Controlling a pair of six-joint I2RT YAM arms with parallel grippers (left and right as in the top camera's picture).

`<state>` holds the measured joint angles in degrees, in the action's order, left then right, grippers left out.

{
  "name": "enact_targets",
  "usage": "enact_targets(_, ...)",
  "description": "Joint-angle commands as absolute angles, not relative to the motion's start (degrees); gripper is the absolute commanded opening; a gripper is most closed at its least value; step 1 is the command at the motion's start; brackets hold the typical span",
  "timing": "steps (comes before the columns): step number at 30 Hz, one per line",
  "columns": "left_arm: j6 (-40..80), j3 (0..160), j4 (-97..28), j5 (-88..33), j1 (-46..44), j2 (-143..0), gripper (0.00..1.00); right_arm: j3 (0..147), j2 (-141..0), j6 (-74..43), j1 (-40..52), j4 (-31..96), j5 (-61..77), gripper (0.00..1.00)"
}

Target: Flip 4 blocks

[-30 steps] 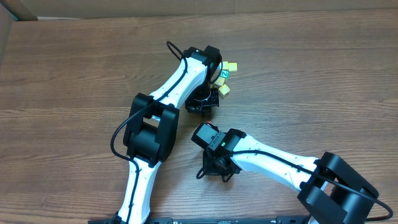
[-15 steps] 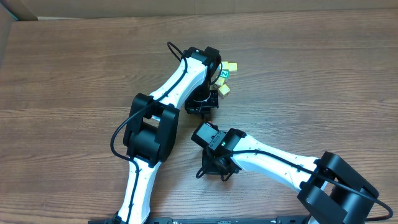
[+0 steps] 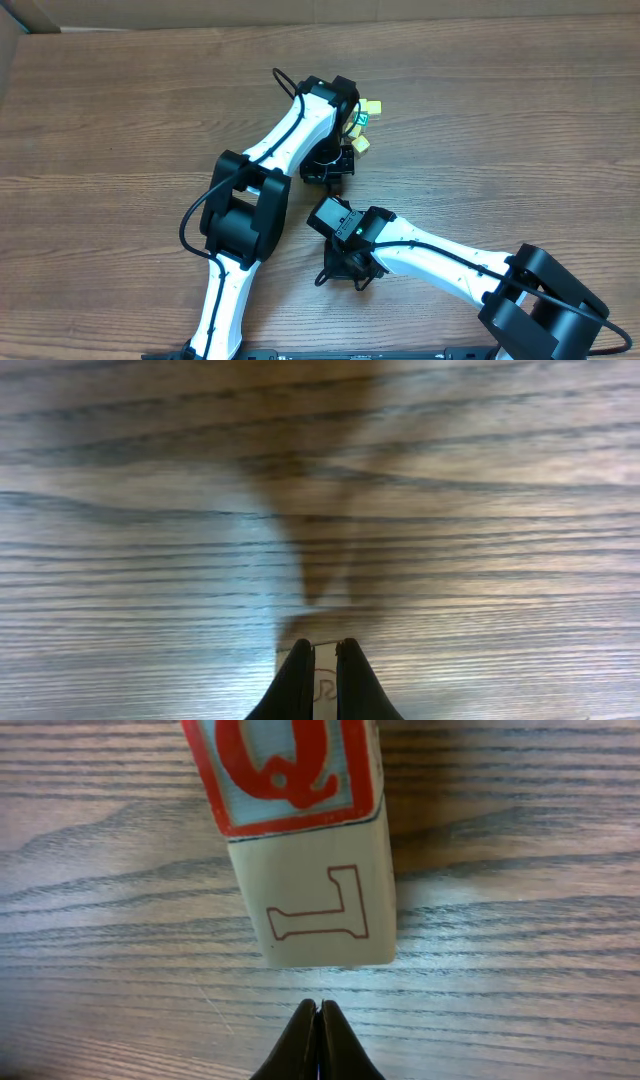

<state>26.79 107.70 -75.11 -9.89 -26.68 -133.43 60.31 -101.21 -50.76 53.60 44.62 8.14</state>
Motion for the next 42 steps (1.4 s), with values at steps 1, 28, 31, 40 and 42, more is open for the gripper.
enact_targets(1, 25.7, 107.7, -74.8, -10.5, -27.0, -133.9, 0.04, 59.8, -101.4, -51.1, 53.2, 44.4, 8.2, 0.04)
enact_targets(28, 24.2, 107.7, -73.7, -11.4, -27.0, -133.9, 0.04, 59.9, -101.4, -51.1, 53.2, 43.9, 8.3, 0.04)
enact_targets(31, 24.2, 107.7, -74.4, -11.4, -27.0, -133.9, 0.04, 59.9, -101.4, -51.1, 53.2, 43.9, 8.3, 0.04)
enact_targets(40, 23.1, 107.7, -76.3, -9.9, -26.9, -133.9, 0.04, 59.9, -101.4, -51.1, 53.2, 43.8, 8.4, 0.04)
enact_targets(42, 23.1, 107.7, -76.3, -10.0, -26.9, -133.9, 0.04, 59.9, -101.4, -51.1, 53.2, 43.8, 8.4, 0.04)
